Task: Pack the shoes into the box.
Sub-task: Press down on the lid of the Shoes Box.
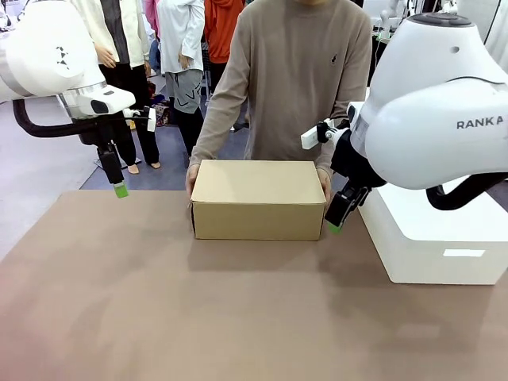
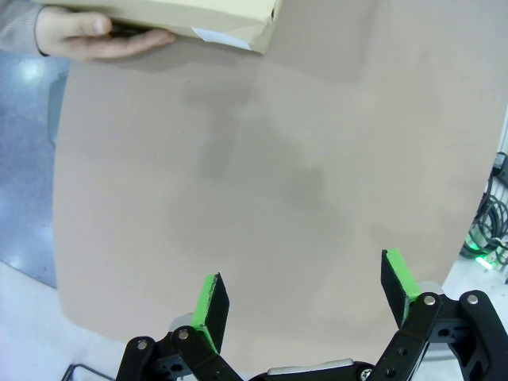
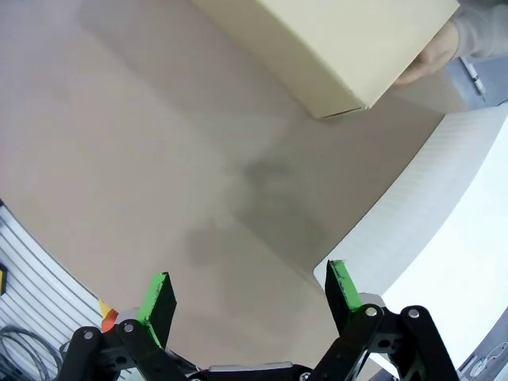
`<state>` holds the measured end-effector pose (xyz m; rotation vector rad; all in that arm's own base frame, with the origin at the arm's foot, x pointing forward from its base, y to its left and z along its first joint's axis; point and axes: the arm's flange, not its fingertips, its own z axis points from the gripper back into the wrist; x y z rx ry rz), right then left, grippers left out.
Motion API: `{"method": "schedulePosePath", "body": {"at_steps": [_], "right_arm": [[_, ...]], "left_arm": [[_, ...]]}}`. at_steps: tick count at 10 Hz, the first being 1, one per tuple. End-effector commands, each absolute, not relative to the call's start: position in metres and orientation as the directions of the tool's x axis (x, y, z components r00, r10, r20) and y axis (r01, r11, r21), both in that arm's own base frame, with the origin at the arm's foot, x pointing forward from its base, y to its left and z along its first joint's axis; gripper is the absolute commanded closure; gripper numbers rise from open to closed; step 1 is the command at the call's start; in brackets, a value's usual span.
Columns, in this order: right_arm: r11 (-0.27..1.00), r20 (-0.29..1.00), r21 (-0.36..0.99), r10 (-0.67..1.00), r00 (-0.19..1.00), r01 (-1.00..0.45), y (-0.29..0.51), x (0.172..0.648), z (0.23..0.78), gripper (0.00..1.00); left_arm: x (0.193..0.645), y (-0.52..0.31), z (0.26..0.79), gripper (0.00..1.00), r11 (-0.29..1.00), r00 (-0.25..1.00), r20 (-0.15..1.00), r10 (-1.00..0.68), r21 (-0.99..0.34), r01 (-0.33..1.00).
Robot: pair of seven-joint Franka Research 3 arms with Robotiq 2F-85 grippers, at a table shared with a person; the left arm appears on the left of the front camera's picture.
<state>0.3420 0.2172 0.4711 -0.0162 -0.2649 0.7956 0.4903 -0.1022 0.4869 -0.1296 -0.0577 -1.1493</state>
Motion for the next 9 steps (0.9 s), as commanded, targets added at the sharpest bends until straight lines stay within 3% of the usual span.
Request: {"method": "schedulePosePath", "body": {"at_steps": [1,9], "right_arm": [[0.685,0.243,-0.074,0.718,0.653,-0.725,0.2108,0.3359,0.4661,0.0],[0.701,0.225,-0.109,0.708,0.669,-0.705,0.2165,0.3397,0.4681,0.0]], "left_arm": [[0.4892,-0.0994,0.4884,0.0,0.387,0.395,0.13,-0.909,-0.083,0.918],[0.4892,-0.0994,0.4884,0.0,0.387,0.395,0.13,-0.909,-0.083,0.918]]}}
